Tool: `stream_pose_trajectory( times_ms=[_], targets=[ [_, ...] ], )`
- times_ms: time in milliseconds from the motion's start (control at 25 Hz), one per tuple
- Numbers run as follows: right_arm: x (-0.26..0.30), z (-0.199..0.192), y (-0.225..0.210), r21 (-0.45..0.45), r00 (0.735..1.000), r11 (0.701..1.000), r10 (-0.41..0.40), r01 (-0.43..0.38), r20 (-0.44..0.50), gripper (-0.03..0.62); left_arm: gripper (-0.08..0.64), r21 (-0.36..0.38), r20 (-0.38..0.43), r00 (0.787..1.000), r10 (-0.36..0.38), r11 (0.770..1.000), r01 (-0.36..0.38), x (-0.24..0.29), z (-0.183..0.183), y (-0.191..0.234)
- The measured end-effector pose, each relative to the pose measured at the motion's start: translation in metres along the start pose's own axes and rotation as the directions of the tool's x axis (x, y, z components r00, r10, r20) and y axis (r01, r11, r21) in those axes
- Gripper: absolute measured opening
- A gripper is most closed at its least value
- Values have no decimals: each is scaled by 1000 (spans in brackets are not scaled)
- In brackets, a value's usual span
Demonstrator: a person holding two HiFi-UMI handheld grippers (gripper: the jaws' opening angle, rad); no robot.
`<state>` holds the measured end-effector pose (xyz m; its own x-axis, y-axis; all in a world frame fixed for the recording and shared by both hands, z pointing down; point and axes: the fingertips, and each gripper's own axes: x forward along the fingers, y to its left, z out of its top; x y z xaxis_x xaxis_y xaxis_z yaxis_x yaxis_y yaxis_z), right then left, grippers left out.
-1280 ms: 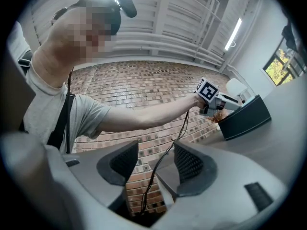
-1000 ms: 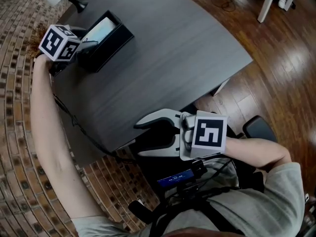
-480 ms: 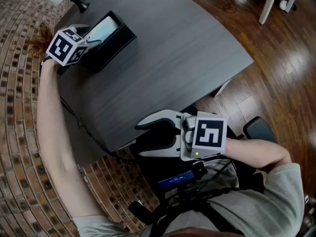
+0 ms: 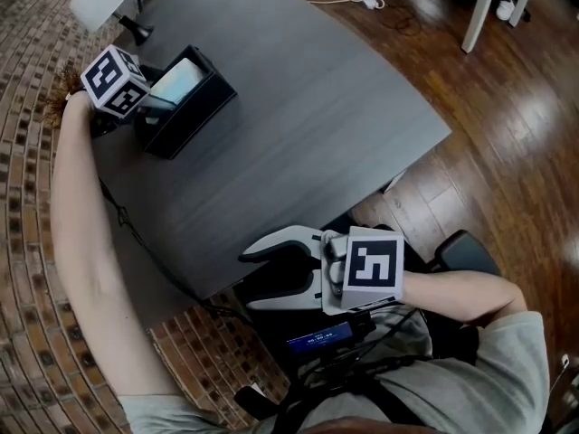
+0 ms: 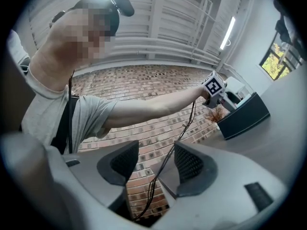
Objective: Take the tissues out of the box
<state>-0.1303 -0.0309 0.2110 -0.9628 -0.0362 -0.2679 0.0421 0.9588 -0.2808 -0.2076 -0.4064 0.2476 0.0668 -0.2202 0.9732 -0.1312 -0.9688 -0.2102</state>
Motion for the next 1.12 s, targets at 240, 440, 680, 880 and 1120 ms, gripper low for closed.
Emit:
stream_pose_trajectory(
  times_ms=[240, 440, 680, 880, 1120],
  targets=[
    [-1, 3, -2, 29, 1000, 1000, 0, 0, 14, 227, 336, 15, -47, 998, -41, 999, 42, 4, 1, -2],
    [-2, 4, -3, 40, 1000, 999, -2, 1, 15, 227, 330, 37, -43, 999, 15, 999, -13, 3, 3, 0],
    [-1, 2, -1, 28, 1000, 1000, -1, 0, 17, 227, 321, -17, 67, 991, 112, 994, -111, -8, -2, -1],
    [0, 0, -1, 25, 1000, 1000, 0, 0, 11, 227, 318, -100, 145, 975, 170, 983, -156, -25, -11, -1],
    [-2, -5, -3, 7, 1000, 1000, -4, 4, 3, 227, 316, -153, 241, 938, 248, 964, -216, -49, -9, -1]
  ],
)
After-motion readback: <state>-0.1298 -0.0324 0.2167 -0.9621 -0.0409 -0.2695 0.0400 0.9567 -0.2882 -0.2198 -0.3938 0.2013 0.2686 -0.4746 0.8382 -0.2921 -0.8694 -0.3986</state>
